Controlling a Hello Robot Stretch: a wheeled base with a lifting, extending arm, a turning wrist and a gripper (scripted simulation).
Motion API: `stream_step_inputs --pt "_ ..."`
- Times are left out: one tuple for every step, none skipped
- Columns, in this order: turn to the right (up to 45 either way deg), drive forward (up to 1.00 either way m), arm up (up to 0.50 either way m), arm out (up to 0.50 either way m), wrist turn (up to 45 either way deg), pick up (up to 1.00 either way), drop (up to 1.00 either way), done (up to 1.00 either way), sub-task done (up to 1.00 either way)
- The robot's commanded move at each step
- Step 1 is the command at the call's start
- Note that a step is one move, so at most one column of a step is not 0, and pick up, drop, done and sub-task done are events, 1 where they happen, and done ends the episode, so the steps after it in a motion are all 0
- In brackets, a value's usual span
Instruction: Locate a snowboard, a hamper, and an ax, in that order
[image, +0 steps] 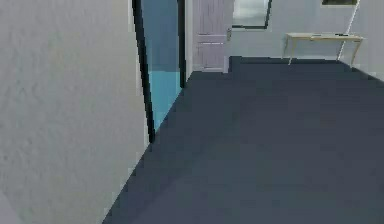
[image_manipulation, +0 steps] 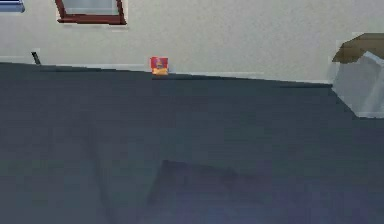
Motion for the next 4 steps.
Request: stream_step_inputs --pt "42.0 0.00 0.00 0.00 0.0 0.00 0.00 0.00 0.00" --pt "0.0 0.10 0.00 0.00 0.0 0.00 0.00 0.00 0.00" --pt "-24.0 0.00 0.00 0.00 0.0 0.00 0.00 0.00 0.00" --pt "0.0 1.00 0.00 0.00 0.0 0.00 0.00 0.00 0.00"
